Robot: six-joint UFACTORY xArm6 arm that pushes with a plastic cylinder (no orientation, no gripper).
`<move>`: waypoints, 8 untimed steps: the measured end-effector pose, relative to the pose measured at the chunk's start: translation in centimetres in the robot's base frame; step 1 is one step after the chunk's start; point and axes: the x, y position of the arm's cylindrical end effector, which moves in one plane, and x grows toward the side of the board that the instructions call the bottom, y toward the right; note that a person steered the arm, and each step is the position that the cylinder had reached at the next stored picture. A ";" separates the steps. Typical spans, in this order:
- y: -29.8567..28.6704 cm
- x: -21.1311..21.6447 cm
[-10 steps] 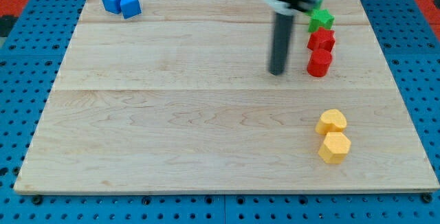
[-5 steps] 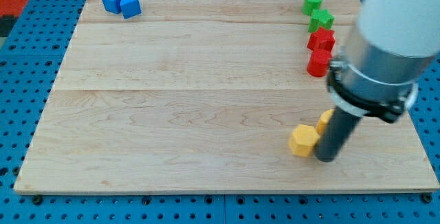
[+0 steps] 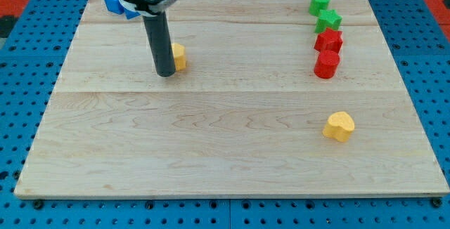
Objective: Move thee yellow hexagon below the blue blocks
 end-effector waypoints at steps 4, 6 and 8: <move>3.9 -4.8; 3.0 -6.5; 0.6 -9.8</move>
